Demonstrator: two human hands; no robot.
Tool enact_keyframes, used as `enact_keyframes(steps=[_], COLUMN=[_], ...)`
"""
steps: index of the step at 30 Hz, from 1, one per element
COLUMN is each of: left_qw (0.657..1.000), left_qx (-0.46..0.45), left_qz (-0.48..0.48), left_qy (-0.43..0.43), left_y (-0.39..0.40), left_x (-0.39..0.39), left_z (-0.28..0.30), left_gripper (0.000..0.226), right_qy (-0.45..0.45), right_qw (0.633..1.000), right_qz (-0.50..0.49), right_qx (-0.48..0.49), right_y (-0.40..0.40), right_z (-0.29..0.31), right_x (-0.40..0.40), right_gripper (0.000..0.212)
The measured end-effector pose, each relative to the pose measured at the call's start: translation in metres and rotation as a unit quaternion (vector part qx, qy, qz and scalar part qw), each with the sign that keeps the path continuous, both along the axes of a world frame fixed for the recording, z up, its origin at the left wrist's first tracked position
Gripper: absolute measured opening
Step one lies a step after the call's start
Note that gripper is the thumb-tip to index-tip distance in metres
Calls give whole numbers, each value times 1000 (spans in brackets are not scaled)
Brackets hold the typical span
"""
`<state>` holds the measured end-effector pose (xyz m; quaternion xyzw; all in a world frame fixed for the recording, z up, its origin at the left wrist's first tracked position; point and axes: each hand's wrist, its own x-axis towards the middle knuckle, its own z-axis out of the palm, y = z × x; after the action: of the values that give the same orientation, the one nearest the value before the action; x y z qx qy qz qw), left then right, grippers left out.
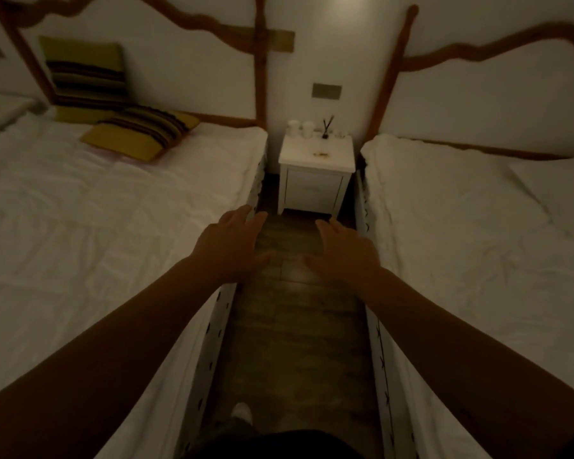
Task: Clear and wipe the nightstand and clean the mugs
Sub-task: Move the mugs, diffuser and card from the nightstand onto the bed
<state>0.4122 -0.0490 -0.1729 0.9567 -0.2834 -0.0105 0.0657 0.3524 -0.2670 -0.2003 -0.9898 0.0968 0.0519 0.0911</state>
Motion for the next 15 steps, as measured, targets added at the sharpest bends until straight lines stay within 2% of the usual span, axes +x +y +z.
enact_keyframes(steps=[8, 15], left_qw=[999, 996], left_qx=[5, -12], left_qz=[-43, -79], left_qy=[1, 41], left_y=[-26, -92], left_x=[133, 245], left_z=[8, -21], left_gripper=[85, 80], right_qy=[8, 27], right_qw=[999, 997], right_qz=[-45, -62], right_qx=[30, 39], right_y=[-19, -83], right_z=[9, -23], right_x=[109, 217], right_gripper=[91, 87])
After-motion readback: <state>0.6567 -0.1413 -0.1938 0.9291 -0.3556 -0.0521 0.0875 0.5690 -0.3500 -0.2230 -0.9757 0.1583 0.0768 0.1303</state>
